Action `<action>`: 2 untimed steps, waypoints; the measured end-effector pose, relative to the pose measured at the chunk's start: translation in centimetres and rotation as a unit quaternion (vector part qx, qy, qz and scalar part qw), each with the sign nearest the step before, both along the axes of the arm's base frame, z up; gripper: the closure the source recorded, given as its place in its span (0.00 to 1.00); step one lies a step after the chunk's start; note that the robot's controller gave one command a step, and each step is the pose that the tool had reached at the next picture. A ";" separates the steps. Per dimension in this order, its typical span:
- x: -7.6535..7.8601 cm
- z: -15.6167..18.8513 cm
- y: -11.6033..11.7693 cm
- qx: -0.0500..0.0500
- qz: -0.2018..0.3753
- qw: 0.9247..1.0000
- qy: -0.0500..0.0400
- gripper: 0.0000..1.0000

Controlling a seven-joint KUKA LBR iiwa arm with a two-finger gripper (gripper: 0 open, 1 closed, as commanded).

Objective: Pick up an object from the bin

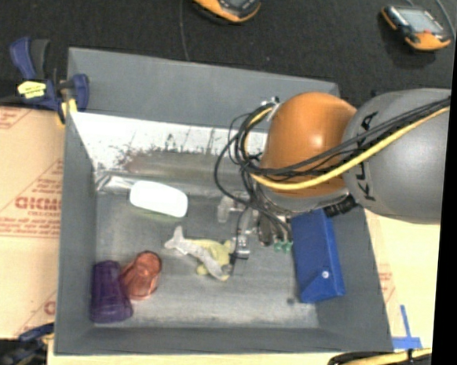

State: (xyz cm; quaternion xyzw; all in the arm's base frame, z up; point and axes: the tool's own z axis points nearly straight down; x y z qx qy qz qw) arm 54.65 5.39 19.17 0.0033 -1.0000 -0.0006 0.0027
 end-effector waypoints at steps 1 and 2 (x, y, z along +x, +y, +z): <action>0.2 0.4 0.0 0.000 -0.001 1.000 -0.004 0.00; 2.5 -6.4 0.3 0.000 0.018 1.000 -0.007 0.00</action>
Offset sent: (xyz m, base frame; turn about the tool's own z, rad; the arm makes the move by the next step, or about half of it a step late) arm 0.0349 0.0060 -0.1072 -0.0609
